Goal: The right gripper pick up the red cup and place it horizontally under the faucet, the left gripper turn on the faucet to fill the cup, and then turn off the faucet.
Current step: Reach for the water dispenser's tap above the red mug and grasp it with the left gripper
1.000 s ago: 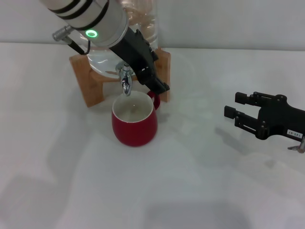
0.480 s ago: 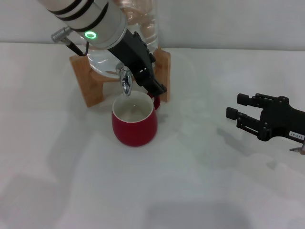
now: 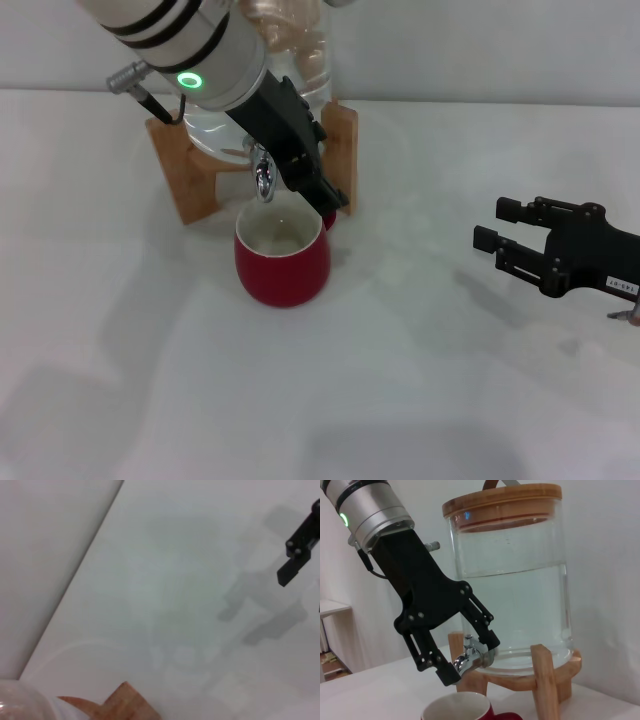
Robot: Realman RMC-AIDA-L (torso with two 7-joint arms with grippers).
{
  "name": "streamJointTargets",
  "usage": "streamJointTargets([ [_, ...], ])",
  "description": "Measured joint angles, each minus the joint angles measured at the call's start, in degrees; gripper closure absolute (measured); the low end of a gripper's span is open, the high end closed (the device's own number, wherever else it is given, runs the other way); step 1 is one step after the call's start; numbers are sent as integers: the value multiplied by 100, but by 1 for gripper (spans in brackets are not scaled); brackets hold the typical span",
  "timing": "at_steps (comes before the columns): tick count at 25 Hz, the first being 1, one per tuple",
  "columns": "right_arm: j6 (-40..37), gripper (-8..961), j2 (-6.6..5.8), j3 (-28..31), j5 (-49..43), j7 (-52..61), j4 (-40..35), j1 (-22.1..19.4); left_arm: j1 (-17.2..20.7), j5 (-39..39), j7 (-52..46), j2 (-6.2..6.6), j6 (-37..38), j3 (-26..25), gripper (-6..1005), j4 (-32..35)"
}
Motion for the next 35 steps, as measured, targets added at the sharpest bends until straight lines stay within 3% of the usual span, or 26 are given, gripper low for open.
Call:
streamJointTargets([
  [35, 57, 482, -35, 59, -3, 16, 0, -62, 13, -12, -197, -18, -603, 141, 156, 508],
])
